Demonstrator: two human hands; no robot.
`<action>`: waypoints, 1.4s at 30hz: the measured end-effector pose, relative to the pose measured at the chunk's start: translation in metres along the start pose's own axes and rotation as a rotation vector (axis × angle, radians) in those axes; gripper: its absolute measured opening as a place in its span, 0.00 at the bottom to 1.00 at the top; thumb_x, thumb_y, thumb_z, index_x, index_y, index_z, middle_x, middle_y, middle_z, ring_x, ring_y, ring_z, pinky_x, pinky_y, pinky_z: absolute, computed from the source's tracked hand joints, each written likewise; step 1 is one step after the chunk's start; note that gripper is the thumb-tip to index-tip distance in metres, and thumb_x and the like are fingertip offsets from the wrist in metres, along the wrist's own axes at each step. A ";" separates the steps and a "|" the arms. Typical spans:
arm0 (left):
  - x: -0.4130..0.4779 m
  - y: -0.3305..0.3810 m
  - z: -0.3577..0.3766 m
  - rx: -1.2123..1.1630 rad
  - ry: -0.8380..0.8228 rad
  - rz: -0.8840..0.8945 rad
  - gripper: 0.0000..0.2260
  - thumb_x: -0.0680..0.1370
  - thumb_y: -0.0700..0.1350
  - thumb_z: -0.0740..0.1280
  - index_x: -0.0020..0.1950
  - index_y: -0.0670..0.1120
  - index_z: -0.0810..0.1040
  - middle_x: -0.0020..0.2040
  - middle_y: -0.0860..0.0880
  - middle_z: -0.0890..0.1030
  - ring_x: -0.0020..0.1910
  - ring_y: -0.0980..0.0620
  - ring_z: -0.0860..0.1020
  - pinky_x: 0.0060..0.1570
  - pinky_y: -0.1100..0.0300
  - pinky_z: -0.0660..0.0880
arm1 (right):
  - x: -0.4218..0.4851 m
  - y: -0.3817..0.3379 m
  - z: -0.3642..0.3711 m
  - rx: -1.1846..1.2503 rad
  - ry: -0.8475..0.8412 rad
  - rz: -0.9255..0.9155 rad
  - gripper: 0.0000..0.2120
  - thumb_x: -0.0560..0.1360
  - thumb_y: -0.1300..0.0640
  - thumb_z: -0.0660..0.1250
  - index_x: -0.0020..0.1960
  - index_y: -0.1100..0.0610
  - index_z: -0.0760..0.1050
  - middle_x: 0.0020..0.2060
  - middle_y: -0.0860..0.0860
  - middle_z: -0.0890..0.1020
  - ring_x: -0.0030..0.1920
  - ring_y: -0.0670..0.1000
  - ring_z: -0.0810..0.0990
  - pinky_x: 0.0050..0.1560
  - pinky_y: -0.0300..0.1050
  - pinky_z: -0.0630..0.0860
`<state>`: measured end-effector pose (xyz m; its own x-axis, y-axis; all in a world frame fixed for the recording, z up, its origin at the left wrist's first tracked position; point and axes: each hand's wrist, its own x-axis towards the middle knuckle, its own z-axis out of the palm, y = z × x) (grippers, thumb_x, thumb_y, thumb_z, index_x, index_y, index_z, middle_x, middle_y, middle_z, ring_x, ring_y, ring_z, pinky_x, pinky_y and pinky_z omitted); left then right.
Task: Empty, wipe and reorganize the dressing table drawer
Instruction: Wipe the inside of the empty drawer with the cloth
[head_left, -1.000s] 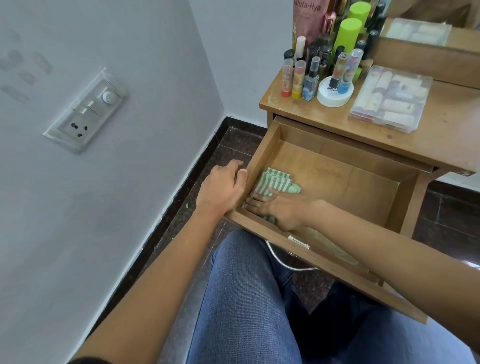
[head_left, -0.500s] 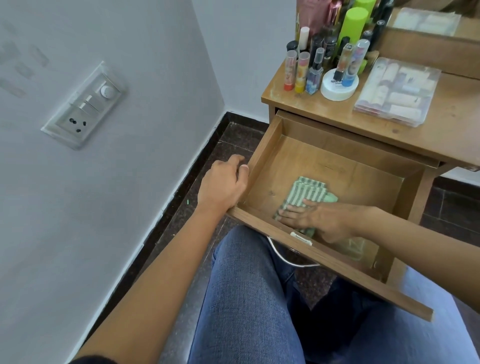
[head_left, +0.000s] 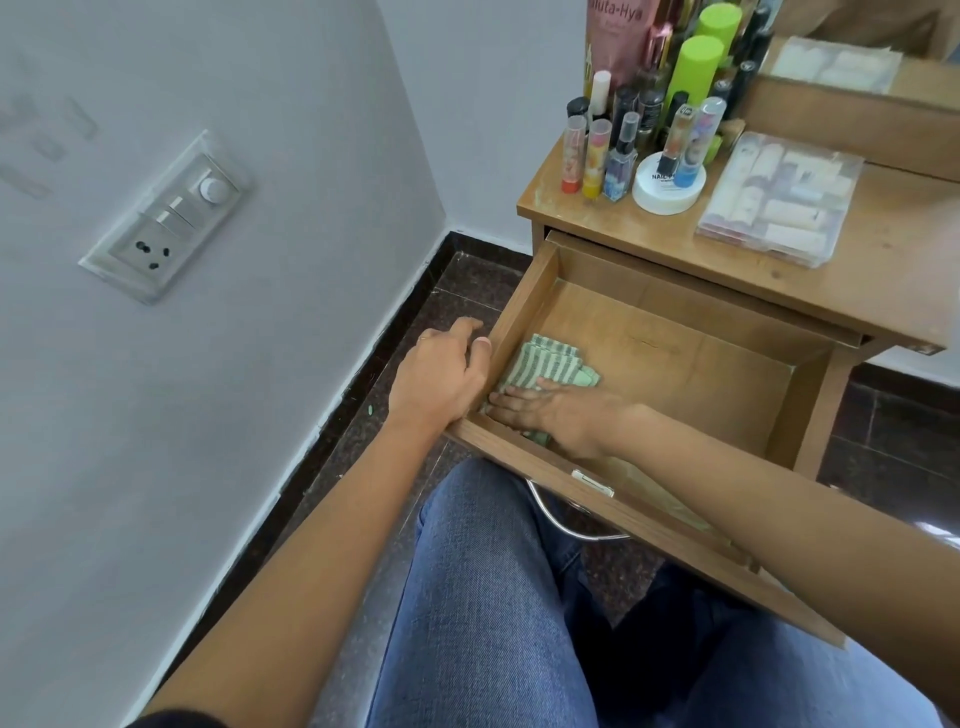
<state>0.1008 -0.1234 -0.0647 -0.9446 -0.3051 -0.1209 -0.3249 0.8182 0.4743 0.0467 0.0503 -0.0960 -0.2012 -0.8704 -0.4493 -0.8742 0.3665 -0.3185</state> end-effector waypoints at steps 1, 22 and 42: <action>0.000 0.000 0.000 0.004 -0.003 0.002 0.25 0.76 0.59 0.48 0.67 0.53 0.72 0.47 0.44 0.82 0.56 0.46 0.76 0.53 0.46 0.76 | 0.000 0.000 0.000 -0.009 0.010 0.008 0.38 0.76 0.72 0.54 0.78 0.49 0.43 0.77 0.45 0.43 0.76 0.45 0.40 0.74 0.46 0.38; 0.001 0.001 0.000 0.018 0.007 0.059 0.18 0.81 0.51 0.55 0.68 0.48 0.73 0.33 0.55 0.72 0.52 0.45 0.77 0.45 0.50 0.75 | -0.001 0.001 -0.001 0.151 -0.022 0.056 0.43 0.73 0.73 0.58 0.78 0.53 0.38 0.77 0.52 0.42 0.76 0.50 0.36 0.74 0.51 0.38; 0.005 -0.006 0.001 0.005 -0.060 0.013 0.20 0.81 0.55 0.52 0.69 0.52 0.71 0.54 0.45 0.81 0.59 0.47 0.74 0.54 0.50 0.74 | -0.074 0.020 0.009 0.052 -0.331 -0.018 0.43 0.73 0.73 0.56 0.77 0.47 0.37 0.76 0.45 0.40 0.74 0.44 0.35 0.74 0.55 0.36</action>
<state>0.0981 -0.1299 -0.0690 -0.9496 -0.2649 -0.1674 -0.3131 0.8245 0.4714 0.0481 0.1249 -0.0771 -0.0244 -0.7261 -0.6871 -0.8510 0.3758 -0.3669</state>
